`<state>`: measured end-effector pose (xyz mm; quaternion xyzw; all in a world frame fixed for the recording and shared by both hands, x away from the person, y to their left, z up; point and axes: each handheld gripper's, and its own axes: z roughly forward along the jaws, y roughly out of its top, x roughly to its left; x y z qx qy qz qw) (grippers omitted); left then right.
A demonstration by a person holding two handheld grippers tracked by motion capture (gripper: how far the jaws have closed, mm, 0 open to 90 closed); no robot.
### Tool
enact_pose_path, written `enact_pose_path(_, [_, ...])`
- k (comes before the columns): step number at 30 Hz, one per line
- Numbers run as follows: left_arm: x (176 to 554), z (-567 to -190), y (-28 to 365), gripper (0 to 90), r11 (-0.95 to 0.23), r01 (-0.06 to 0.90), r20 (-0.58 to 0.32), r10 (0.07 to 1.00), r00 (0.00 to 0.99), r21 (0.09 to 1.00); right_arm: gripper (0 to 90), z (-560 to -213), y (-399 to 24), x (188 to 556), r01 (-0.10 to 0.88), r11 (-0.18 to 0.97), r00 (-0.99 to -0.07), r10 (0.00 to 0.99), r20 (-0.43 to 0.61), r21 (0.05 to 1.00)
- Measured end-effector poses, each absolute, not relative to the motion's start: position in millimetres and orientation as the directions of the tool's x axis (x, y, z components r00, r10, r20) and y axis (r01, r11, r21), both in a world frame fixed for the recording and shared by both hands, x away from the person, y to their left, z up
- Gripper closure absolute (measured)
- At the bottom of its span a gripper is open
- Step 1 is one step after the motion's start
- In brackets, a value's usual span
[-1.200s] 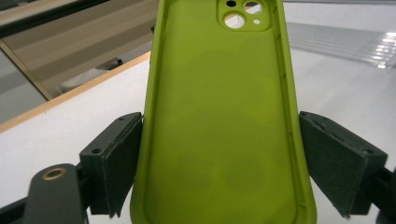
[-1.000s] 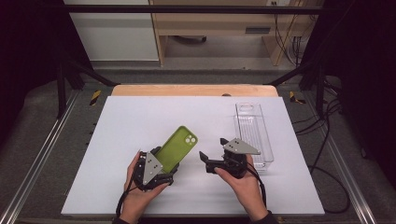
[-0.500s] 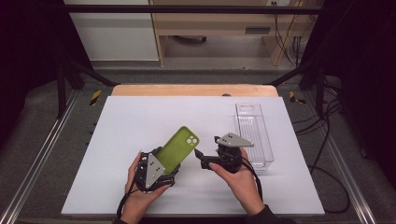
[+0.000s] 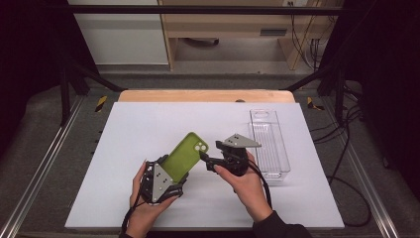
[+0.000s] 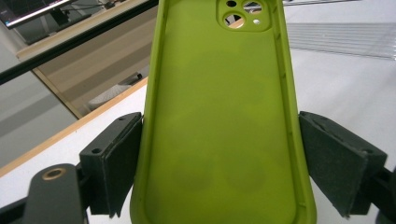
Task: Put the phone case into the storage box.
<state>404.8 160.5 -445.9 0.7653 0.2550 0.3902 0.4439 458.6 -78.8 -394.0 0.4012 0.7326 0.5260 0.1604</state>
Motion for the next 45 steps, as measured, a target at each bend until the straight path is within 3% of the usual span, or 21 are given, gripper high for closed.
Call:
enact_pose_path(10, [399.9,-443.3,156.5,16.1,-0.492,0.012,0.406,0.731,0.549,0.870,47.8,-389.9,-74.6,466.2,0.425,0.101,-0.631,0.746,0.215,0.899])
enact_pose_path(23, [397.2,-441.0,156.8,16.0,-0.489,-0.011,0.420,0.736,0.531,0.872,57.6,-393.9,-76.4,467.9,0.457,0.049,-0.641,0.711,0.290,0.888])
enact_pose_path(26, [396.9,-441.5,155.5,16.0,-0.493,-0.012,0.424,0.736,0.528,0.870,63.4,-395.1,-77.1,468.4,0.469,0.027,-0.635,0.704,0.317,0.883])
enact_pose_path(45, [397.1,-445.7,154.9,15.9,-0.477,-0.014,0.421,0.759,0.497,0.879,73.7,-389.4,-76.7,468.9,0.509,-0.038,-0.597,0.705,0.384,0.860])
